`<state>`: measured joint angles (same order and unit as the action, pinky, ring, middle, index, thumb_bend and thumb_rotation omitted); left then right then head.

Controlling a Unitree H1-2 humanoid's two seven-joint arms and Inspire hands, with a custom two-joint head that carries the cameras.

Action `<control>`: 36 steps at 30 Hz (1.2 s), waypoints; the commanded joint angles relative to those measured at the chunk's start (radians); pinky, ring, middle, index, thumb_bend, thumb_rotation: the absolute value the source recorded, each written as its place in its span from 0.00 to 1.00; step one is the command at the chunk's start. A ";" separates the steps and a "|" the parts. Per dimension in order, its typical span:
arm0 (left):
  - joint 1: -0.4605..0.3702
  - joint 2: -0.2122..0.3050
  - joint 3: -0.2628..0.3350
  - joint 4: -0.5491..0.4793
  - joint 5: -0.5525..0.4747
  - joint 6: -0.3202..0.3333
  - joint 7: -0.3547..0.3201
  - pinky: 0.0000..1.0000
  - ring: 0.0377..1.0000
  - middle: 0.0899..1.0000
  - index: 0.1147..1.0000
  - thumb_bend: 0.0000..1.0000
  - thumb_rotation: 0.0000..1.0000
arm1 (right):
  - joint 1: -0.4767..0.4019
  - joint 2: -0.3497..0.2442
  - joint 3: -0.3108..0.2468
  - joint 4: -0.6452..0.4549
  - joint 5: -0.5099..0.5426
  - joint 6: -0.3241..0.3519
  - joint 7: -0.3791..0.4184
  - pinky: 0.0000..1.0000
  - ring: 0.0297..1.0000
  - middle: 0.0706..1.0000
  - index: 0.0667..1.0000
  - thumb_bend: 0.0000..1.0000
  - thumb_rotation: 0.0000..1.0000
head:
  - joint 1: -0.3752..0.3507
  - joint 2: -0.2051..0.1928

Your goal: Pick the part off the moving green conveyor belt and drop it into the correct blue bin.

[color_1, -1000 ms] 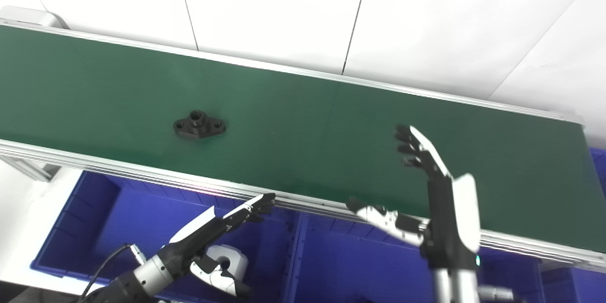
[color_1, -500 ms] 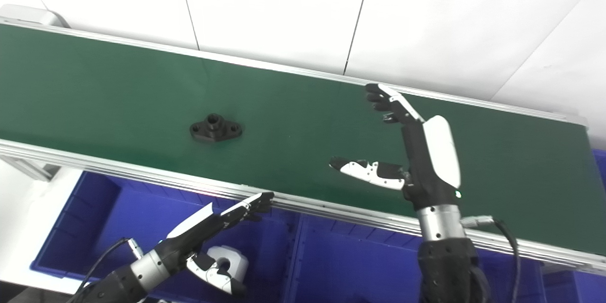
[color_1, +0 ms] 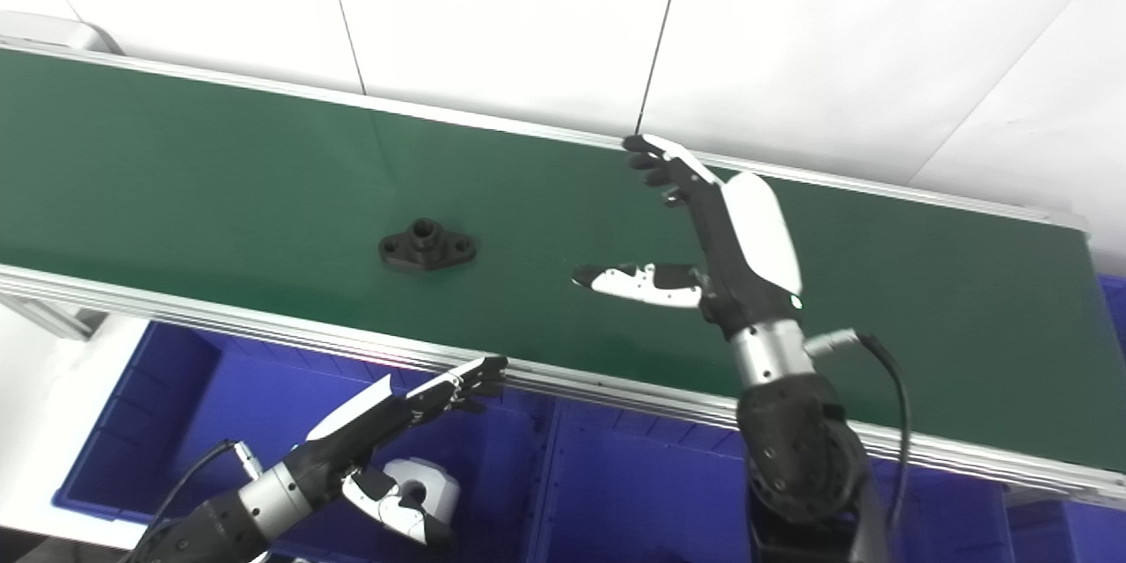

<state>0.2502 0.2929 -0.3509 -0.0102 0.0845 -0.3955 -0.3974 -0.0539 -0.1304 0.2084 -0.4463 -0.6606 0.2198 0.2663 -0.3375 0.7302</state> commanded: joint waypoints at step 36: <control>0.041 0.017 0.006 -0.053 -0.037 -0.029 -0.023 0.87 0.93 0.96 0.97 0.71 0.43 | -0.268 -0.035 0.153 0.345 -0.148 0.029 0.082 0.68 0.72 0.75 0.78 0.79 0.26 | -0.014 0.005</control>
<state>0.2998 0.2980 -0.3462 -0.0507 0.0526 -0.3860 -0.4160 -0.2798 -0.1631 0.3586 -0.0958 -0.8000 0.2491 0.3602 -0.3513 0.7348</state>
